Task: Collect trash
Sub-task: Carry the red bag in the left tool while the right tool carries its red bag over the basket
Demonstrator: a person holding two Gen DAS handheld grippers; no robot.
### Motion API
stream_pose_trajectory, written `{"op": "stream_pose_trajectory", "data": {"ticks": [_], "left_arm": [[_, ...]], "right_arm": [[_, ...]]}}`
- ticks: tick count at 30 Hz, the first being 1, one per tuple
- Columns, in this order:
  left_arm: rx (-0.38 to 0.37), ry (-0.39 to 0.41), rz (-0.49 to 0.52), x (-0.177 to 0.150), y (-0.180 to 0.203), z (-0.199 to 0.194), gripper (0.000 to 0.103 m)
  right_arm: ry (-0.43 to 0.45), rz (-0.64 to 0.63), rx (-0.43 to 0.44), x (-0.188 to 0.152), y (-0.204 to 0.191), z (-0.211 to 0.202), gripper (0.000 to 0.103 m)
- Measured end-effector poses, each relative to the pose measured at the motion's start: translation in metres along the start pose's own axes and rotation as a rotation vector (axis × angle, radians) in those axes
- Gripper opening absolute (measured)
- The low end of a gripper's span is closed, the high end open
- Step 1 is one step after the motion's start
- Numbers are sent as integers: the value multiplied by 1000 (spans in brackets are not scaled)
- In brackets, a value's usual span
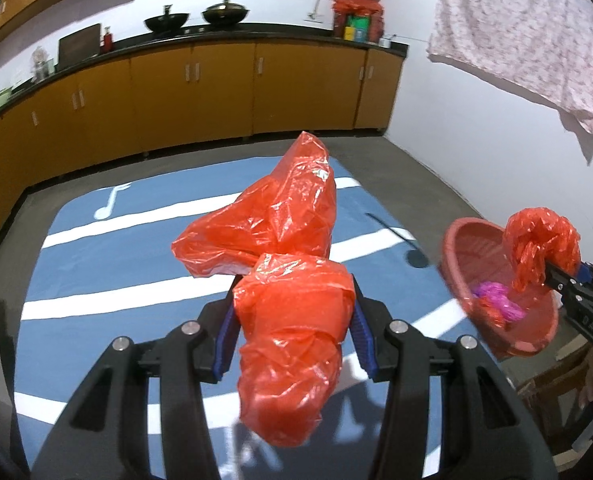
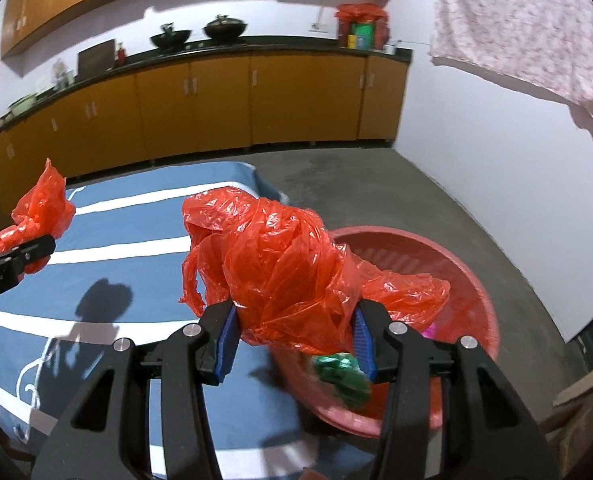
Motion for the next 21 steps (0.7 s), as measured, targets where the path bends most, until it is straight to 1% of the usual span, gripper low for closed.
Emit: {"op": "stream_pose_trajectory", "data": {"ticks": [10,16,21], "left_arm": [[-79,-7,90,3,74,3,48],[-132,-9,142,3,110,8,48],[-169,-14,173,1,131,14,48]], "right_arm": [[4,101,-54,-12,50,-7,48],[11,153,-72,-21,71,-9,48],[12,194,-83,-25,82,-6,48]]}}
Point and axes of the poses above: each gripper's, at about its wrist camera, not at the fingertips, and z roughly the way its jaws point, y to its right, x to its top, the point moved 2 cm from there along z, roughly the way its jaws point, and after that the axes turned 11 degrees about -y, right-handed, at the moved point
